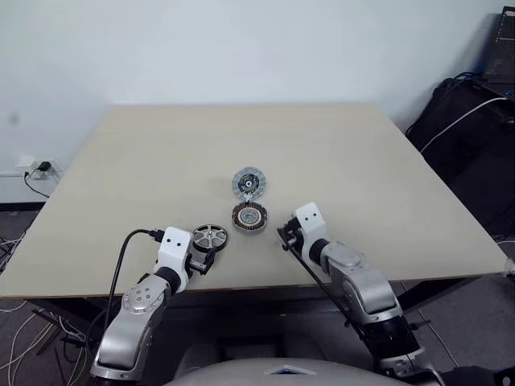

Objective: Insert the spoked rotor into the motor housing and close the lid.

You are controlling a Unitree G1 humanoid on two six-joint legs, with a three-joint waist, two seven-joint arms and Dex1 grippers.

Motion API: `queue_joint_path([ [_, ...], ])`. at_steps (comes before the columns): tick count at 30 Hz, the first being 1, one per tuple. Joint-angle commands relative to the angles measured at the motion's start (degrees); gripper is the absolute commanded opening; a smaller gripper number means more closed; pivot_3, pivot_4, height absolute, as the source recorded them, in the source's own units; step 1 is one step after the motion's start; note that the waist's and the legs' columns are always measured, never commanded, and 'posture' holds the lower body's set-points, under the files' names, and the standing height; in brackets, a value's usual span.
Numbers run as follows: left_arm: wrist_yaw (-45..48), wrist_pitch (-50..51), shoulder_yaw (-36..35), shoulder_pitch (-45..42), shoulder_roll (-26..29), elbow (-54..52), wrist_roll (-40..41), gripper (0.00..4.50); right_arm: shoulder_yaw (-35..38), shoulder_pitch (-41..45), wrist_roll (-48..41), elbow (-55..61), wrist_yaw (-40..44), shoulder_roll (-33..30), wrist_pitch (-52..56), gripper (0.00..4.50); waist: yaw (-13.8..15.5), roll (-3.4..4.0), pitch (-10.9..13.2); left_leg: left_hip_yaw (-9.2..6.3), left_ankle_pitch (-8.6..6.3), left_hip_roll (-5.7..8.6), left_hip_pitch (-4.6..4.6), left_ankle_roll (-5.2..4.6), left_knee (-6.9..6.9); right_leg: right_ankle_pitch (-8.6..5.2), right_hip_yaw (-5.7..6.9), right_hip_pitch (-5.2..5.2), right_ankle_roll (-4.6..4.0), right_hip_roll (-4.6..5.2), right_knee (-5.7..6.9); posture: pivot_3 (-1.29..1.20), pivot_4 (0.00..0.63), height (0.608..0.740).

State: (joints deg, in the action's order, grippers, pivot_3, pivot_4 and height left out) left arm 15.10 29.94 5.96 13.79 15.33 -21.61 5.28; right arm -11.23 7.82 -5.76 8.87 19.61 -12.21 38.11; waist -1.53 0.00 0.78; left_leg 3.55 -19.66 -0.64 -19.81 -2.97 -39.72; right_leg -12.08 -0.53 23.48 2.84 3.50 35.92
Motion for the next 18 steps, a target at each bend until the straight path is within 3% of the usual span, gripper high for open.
queue_joint_path([
  [1, -0.12, -0.47, -0.03, -0.78, -0.41, -1.43, 0.02, 4.5, -1.42, 3.19, 0.37, 0.6, 0.03, 1.46, -0.88, 0.68, -0.02, 0.0, 0.0, 0.0, 0.0, 0.0, 0.0, 0.0, 0.0, 0.0, 0.0, 0.0, 0.0, 0.0, 0.0, 0.0, 0.0, 0.74],
  [18, -0.24, -0.57, 0.09, -0.79, -0.96, -1.37, 0.04, 4.5, -5.26, 17.03, 6.11, -24.28, -1.85, 9.56, -12.18, 0.68, -0.58, 0.05, 0.04, 0.01, 0.18, 0.05, 0.0, 0.31, 0.05, 0.01, -0.01, 0.01, 0.0, 0.0, 0.0, 0.0, 0.0, 0.74],
])
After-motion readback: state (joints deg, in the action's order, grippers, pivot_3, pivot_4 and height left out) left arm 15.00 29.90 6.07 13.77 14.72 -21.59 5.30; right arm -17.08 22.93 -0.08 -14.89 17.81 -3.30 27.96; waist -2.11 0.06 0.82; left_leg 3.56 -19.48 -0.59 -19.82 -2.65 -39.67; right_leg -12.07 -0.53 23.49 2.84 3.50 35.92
